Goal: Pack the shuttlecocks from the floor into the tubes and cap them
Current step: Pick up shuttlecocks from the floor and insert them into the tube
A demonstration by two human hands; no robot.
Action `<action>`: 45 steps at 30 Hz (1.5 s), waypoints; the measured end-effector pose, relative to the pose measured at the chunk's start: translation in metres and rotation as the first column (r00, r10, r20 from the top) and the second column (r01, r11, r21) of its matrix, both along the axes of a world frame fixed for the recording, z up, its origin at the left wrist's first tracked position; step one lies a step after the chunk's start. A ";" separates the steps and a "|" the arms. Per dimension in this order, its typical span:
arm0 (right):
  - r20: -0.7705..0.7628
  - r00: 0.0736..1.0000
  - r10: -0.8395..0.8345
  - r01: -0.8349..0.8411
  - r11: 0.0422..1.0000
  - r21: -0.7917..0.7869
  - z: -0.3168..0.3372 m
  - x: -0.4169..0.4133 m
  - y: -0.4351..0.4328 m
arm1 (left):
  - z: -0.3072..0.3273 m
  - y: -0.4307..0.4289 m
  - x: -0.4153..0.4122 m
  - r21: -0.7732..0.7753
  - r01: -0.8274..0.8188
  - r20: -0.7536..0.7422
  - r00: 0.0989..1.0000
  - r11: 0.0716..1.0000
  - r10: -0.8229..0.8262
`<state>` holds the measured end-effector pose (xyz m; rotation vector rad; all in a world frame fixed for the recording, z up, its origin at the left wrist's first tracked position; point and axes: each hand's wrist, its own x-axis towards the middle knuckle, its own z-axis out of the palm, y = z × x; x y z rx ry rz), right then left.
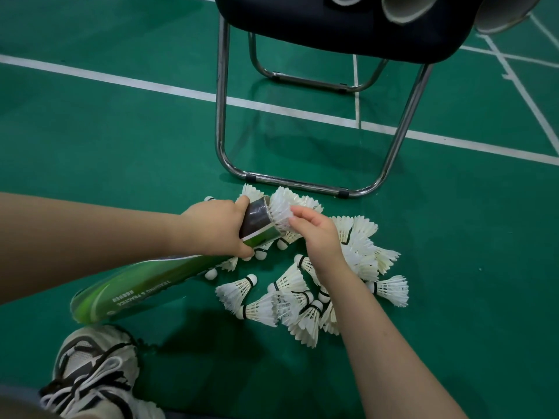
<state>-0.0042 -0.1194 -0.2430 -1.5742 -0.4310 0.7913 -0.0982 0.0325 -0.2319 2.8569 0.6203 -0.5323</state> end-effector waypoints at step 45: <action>0.568 0.789 -0.235 0.525 0.738 -0.423 -0.085 0.066 -0.081 | -0.008 -0.058 0.052 0.029 0.218 -0.073 0.974 0.975 -0.216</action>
